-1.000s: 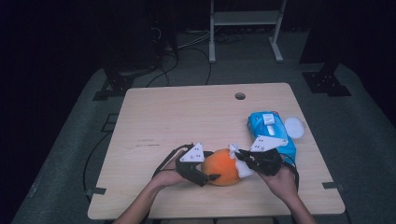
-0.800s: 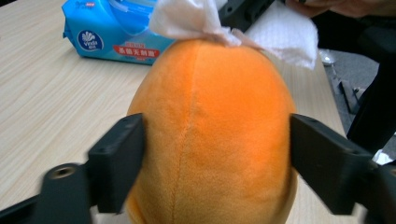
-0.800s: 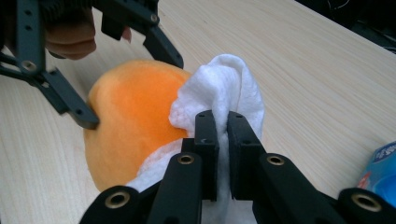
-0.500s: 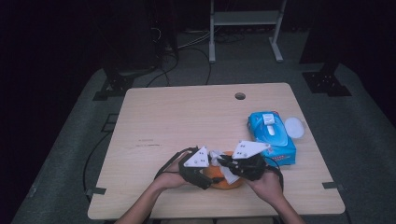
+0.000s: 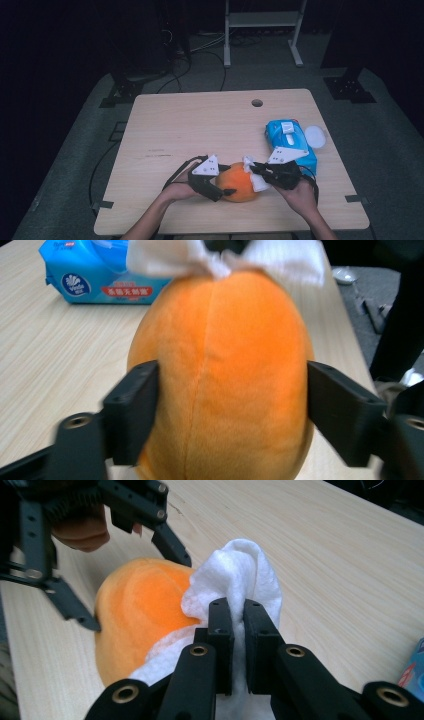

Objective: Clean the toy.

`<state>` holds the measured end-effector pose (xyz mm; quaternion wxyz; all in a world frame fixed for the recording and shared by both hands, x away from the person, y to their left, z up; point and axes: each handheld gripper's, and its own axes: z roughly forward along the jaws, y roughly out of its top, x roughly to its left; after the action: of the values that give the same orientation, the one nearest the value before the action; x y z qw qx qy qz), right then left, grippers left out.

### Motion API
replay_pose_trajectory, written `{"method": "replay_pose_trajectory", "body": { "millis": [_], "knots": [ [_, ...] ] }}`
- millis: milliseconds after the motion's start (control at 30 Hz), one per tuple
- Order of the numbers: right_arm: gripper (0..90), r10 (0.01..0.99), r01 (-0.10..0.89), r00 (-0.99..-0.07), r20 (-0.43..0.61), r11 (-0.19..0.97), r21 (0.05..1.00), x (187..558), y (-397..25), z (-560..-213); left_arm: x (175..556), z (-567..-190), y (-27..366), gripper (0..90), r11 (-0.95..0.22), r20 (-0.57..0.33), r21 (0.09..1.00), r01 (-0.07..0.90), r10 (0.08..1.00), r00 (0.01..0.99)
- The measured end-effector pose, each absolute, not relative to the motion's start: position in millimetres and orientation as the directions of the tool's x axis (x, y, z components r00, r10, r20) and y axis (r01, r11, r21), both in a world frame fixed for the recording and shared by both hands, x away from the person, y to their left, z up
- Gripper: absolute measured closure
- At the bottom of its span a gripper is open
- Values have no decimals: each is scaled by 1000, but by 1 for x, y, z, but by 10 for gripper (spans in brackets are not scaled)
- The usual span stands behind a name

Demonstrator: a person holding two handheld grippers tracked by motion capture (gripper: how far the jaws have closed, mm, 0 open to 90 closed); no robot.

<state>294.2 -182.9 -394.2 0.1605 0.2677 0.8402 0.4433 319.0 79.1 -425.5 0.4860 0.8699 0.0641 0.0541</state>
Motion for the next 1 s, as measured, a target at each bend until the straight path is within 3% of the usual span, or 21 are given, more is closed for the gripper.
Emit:
{"method": "replay_pose_trajectory", "body": {
  "millis": [133,367,567,1000],
  "knots": [
    [829,576,283,-816,-41,460,841,291,-174,-392,321,-423,79,179,-494,14,866,78,179,984],
    [829,564,269,-825,-48,466,843,293,-172,-391,326,-430,87,315,-505,-4,858,98,184,983],
    [829,597,332,-802,29,405,852,301,-190,-399,332,-434,94,316,-486,-42,863,136,199,979],
    [829,594,305,-805,0,414,857,295,-188,-392,340,-439,105,312,-473,-90,860,194,234,968]
  ]
}}
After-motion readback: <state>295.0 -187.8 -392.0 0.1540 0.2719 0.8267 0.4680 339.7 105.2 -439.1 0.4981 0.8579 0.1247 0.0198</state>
